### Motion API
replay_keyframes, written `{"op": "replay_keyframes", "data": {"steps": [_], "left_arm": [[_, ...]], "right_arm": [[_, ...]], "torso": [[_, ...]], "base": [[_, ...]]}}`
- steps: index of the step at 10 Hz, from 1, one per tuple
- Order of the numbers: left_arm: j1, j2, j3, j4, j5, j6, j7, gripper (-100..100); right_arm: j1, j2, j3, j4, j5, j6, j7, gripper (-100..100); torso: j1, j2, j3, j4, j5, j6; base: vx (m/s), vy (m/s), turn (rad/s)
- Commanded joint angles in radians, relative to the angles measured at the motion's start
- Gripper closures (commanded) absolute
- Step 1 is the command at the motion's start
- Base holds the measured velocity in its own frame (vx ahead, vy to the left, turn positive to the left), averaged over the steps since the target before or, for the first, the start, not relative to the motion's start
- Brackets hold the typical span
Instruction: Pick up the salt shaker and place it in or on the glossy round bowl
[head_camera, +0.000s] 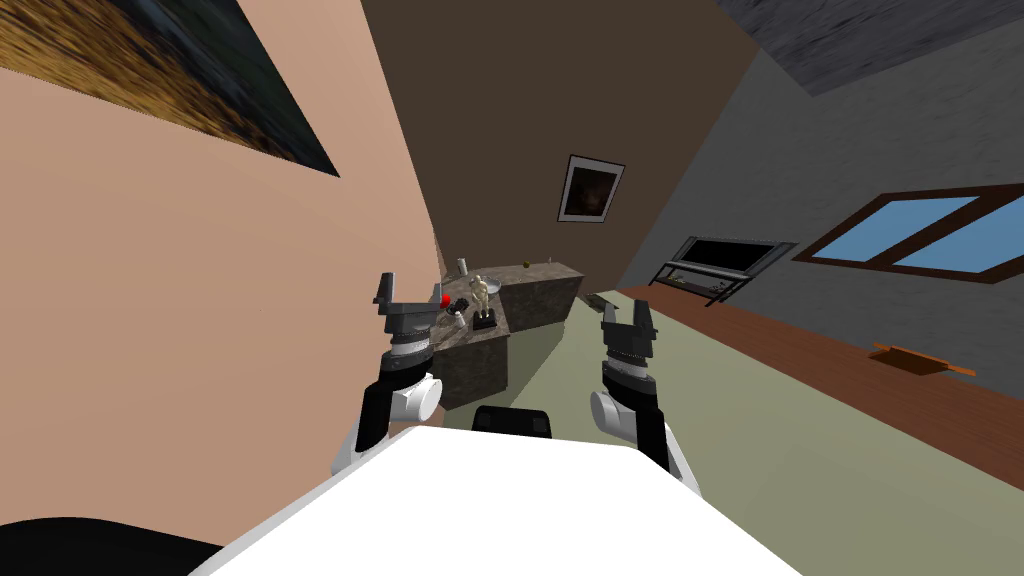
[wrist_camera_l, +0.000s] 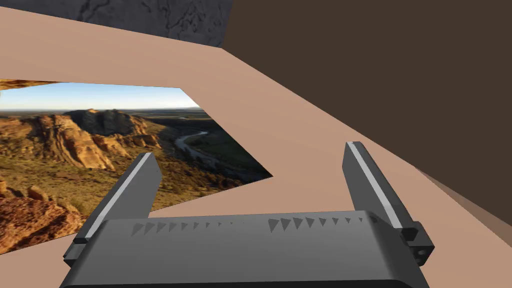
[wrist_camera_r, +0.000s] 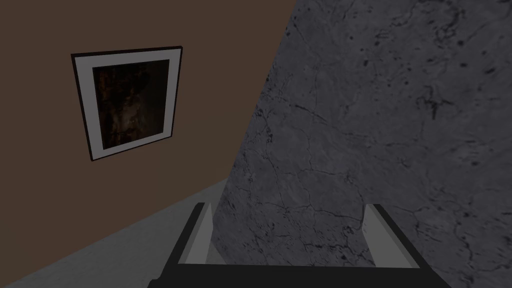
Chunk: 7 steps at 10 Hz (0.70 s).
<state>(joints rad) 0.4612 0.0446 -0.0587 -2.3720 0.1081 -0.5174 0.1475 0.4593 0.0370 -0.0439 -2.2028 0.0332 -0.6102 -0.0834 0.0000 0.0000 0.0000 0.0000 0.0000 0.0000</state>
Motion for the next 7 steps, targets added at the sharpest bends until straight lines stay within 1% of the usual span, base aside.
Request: {"op": "replay_keyframes", "data": {"steps": [1,4,7], "left_arm": [[-0.004,0.019,-0.002,0.018,0.032,0.006,0.016,-100],[-0.01,0.04,-0.006,0.052,0.083,0.016,0.045,-100],[-0.019,0.063,-0.009,0.103,0.15,0.031,0.089,-100]], "right_arm": [[0.0,0.0,0.0,0.0,0.0,0.0,0.0,0],[0.0,0.0,0.0,0.0,0.0,0.0,0.0,0],[0.0,0.0,0.0,0.0,0.0,0.0,0.0,0]], "torso": [[0.0,0.0,0.0,0.0,0.0,0.0],[-0.001,0.003,0.002,0.001,0.0,0.0],[0.001,0.002,0.001,0.0,0.0,0.0]], "base": [[-0.022,-0.009,-0.012],[-0.042,-0.01,-0.005],[-0.033,0.013,0.007]]}}
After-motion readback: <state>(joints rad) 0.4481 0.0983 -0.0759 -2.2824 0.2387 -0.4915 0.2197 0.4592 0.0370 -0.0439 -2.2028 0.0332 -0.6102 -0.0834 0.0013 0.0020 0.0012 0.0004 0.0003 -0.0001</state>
